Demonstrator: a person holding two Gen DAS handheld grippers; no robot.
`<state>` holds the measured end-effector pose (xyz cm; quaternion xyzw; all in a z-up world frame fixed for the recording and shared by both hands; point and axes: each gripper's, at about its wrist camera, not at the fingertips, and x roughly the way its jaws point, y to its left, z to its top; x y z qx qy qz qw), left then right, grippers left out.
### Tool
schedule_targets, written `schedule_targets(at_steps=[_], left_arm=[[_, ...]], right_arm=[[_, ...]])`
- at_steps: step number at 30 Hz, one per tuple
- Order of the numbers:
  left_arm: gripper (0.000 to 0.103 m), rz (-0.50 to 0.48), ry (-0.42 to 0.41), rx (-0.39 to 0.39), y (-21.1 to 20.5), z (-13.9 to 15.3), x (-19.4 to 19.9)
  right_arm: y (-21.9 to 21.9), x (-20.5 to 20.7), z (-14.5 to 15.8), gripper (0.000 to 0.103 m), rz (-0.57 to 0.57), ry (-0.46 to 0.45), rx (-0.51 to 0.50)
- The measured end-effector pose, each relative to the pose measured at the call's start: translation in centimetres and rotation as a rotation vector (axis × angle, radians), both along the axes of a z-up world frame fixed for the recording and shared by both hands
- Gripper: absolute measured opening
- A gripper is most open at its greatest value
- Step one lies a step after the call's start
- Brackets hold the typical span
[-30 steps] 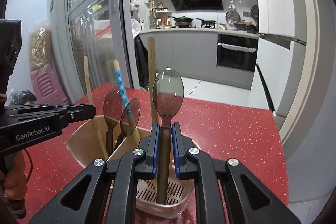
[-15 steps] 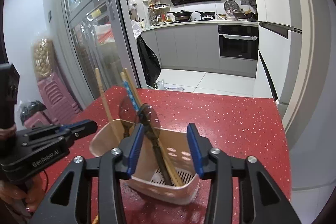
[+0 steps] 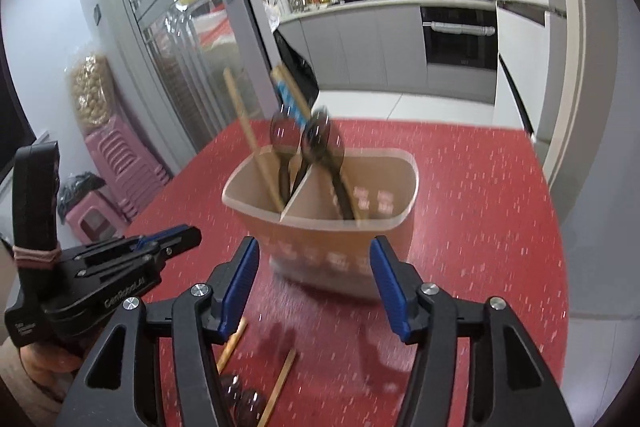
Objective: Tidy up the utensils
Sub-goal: 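Move both open tools back over the remaining utensils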
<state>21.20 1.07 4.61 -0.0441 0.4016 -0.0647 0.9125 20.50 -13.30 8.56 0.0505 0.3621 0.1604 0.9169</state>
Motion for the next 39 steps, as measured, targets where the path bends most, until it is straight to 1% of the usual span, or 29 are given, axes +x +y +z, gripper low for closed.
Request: schedule_targets(at_steps=[5,12,13,14,15,17,20,22,29,33,39], left_arm=[[0.032,0.012,0.024,0.021,0.2,-1.5,-2.0],[0.032,0.033,0.047,0.003,1.3,-3.0,-4.3],[0.037,0.035,0.052,-0.001,1.5,-3.2,-4.7],[0.082,0.035,0.055,-0.003,1.7,-3.4,-4.9],[0.103,0.043,0.063,0.001,1.9,-3.6,-5.2],[0.103,0.066,0.037,0.023,2.0,-3.9,-6.1],[0.103,0.059,0.042,0.047,1.9,-4.5,-6.6],[0.103,0.059,0.054,0.062,1.8,-5.1,-6.9],[0.103,0.090,0.080,0.085,2.6,-6.6,-7.6],[0.103,0.103,0.103,0.084,2.9,-7.2,-8.0],[0.103,0.090,0.139,0.077,3.7,-8.3,-8.5]], right_arm=[[0.2,-2.0,-1.3,0.064,0.002,0.056,-0.006],[0.0,-4.0,-2.8,0.064,-0.016,0.112,-0.006],[0.0,-4.1,-3.0,0.065,-0.018,0.118,-0.005],[-0.1,-4.4,-3.2,0.065,-0.022,0.126,-0.004],[0.0,-4.5,-3.3,0.065,-0.024,0.131,-0.004],[-0.1,-5.0,-3.5,0.070,-0.028,0.141,-0.005],[-0.1,-5.7,-3.8,0.077,-0.029,0.154,0.002],[0.0,-5.8,-4.0,0.078,-0.027,0.165,0.003],[0.9,-6.9,-5.3,0.078,-0.018,0.218,-0.026],[1.4,-7.1,-6.1,0.078,-0.021,0.253,-0.040],[2.0,-7.2,-7.1,0.078,-0.032,0.304,-0.053]])
